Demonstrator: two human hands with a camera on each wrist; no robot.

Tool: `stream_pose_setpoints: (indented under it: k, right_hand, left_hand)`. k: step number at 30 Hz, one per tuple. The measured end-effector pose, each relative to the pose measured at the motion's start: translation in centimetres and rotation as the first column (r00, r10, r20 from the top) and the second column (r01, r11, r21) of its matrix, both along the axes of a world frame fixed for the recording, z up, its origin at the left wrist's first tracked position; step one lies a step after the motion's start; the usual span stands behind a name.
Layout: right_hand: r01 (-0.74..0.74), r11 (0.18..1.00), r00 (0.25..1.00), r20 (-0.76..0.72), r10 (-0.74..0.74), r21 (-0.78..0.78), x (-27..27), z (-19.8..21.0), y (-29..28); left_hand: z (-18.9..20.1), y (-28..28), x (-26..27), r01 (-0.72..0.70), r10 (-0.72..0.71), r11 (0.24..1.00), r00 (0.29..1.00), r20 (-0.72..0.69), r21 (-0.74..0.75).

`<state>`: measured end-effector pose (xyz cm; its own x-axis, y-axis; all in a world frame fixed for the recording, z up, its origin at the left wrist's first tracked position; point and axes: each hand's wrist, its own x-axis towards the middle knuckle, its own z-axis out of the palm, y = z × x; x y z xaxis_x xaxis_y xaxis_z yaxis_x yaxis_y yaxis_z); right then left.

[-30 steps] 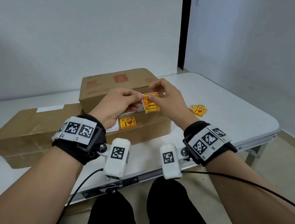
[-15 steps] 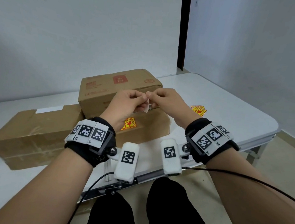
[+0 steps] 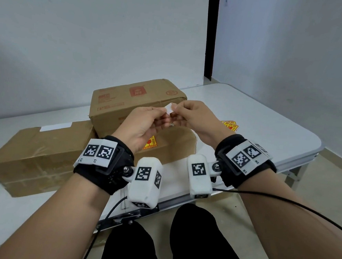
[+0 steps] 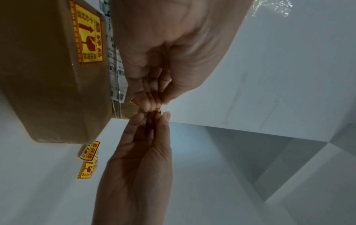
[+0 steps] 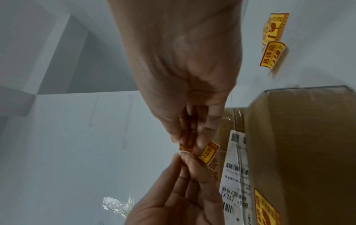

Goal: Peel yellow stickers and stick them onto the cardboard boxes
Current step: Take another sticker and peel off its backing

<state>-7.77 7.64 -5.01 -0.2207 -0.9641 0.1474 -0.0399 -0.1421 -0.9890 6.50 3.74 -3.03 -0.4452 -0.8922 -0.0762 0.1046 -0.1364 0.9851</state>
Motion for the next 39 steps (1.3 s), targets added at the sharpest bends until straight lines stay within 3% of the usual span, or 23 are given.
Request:
stream_pose_setpoints:
  k: [6, 13, 17, 21, 27, 36, 39]
  right_hand:
    - [-0.030, 1.000, 0.998, 0.054, 0.029, 0.006, 0.0, -0.5, 0.2]
    - [-0.098, 0.995, 0.992, 0.079, 0.096, 0.029, -0.4, -0.6, 0.5]
    - [-0.135, 0.990, 0.985, 0.110, 0.130, 0.037, -0.6, -0.6, 0.7]
    - [-0.066, 0.997, 0.981, 0.186, 0.058, 0.039, -1.0, -0.8, 0.8]
    - [-0.056, 0.998, 0.990, 0.132, 0.051, 0.038, -0.1, -0.7, 0.7]
    - [-0.085, 0.993, 0.980, 0.185, 0.069, 0.084, 0.3, -0.8, 1.0]
    - [-0.063, 0.993, 0.996, 0.068, 0.056, 0.099, 0.4, -0.7, 0.9]
  left_hand:
    - [-0.3, 0.1, 0.0, -0.032, 0.032, 0.999, 0.999, -0.004, 0.010]
    - [-0.4, -0.4, 0.3, -0.068, 0.121, 0.973, 0.964, 0.238, -0.219]
    - [-0.6, -0.6, 0.5, -0.071, 0.144, 0.962, 0.952, 0.270, -0.264]
    - [-0.6, -1.3, 1.5, -0.139, 0.221, 0.940, 0.944, 0.246, -0.311]
    - [-0.5, -0.4, 1.1, 0.061, 0.063, 0.958, 0.907, 0.417, -0.279]
    - [-1.3, -0.9, 0.9, -0.016, 0.092, 0.960, 0.960, 0.263, -0.279]
    - [-1.3, -0.8, 0.6, -0.018, 0.089, 0.962, 0.963, 0.253, -0.271]
